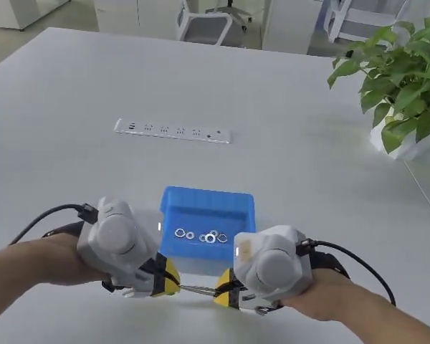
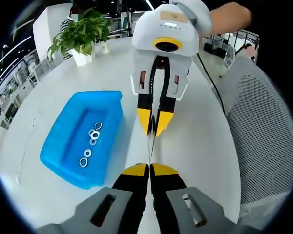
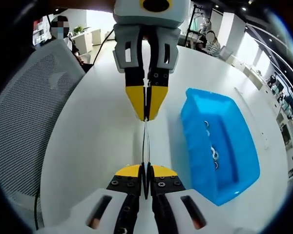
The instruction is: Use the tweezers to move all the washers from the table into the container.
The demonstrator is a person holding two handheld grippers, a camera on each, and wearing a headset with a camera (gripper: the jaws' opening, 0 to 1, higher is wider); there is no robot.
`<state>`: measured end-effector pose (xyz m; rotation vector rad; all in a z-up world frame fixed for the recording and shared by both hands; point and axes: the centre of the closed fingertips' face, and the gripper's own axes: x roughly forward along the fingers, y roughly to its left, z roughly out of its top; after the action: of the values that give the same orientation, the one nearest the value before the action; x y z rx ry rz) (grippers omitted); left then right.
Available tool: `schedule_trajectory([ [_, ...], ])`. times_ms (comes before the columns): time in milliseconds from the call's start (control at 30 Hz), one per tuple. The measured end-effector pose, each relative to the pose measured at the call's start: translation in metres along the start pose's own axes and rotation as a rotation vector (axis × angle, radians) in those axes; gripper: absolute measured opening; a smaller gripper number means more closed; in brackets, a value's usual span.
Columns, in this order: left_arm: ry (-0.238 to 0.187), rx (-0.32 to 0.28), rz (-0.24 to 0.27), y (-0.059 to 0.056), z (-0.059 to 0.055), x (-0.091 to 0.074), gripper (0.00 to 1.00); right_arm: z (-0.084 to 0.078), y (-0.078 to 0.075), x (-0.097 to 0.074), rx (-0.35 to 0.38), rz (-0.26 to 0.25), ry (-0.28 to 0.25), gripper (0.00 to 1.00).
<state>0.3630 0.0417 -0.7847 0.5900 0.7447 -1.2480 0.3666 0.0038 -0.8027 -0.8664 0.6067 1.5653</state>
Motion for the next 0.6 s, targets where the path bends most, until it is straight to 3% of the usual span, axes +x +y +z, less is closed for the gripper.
schedule_trajectory([
  [233,0.026,-0.019,-0.003,0.000,-0.012,0.009,0.06,-0.001,0.001,0.003,0.007,-0.002,0.013,0.09],
  [600,0.041,-0.025,-0.017,-0.002,-0.016,0.015,0.06,-0.003,0.003,0.003,0.040,0.019,0.026,0.11],
])
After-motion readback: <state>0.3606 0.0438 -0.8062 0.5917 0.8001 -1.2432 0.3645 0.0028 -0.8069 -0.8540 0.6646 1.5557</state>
